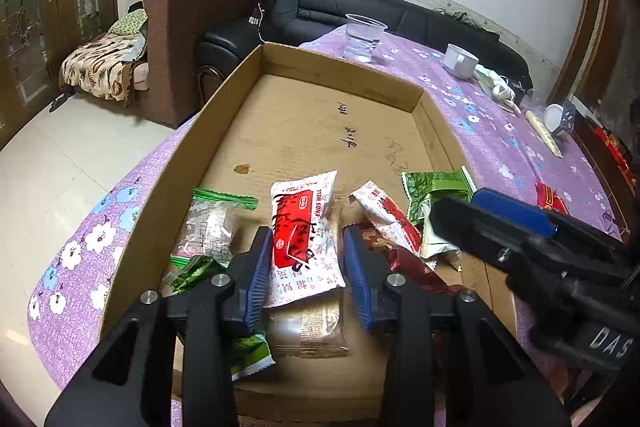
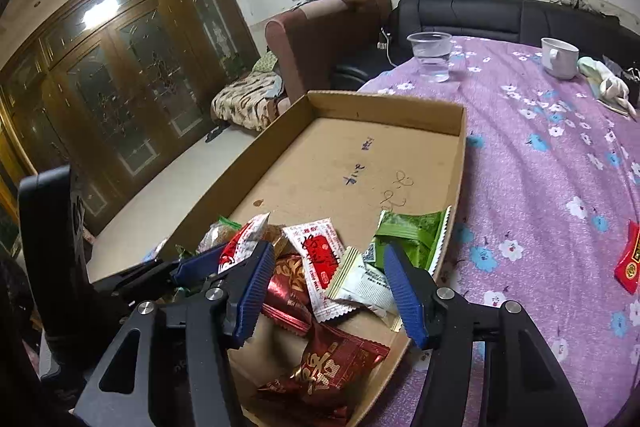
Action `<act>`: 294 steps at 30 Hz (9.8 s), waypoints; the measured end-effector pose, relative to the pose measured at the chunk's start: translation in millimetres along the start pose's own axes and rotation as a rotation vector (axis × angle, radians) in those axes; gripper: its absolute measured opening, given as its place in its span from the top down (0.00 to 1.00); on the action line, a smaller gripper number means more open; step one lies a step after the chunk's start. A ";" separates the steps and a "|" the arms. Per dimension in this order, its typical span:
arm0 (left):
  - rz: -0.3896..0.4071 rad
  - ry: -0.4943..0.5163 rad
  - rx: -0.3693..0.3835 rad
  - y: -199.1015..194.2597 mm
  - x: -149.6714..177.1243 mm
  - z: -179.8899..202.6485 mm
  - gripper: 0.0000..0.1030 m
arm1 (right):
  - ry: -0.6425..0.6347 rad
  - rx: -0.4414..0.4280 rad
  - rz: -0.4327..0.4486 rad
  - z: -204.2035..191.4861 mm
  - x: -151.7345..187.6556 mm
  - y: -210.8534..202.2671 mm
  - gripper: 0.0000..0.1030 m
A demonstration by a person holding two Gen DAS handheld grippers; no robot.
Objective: Organize snacks
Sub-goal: 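Open both grippers to drop the sachet and cake into the box, then move both tools back to the red candy bars on the table, then grasp a red candy bar with the left gripper while the right grasps the other, then lift both red candy bars and carry them toward the box, then lower both red candy bars into the box and open both grippers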
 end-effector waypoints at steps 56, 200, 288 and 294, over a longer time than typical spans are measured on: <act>-0.049 0.286 0.179 -34.5 -26.2 196.3 0.52 | 0.506 0.187 0.074 267.5 -8.4 -173.9 0.36; -0.046 0.362 0.109 47.4 -3.0 241.9 0.85 | 0.187 0.296 0.025 214.8 19.9 -116.9 0.81; 0.031 -0.028 -0.104 22.1 -24.1 13.0 0.84 | 0.000 0.079 -0.145 10.4 -8.5 28.8 0.81; 0.007 0.009 -0.122 24.9 -22.2 17.7 0.84 | 0.007 0.076 -0.128 16.7 -5.7 35.4 0.81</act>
Point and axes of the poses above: each gripper's, at about its wrist camera, not at the fingertips, and y roughly the way its jaws point, z to its right, x to its underside, the point moved 4 cm from there along y, roughly the way its jaws point, and after that the axes turned 3 degrees about y, right-handed, at the moved point
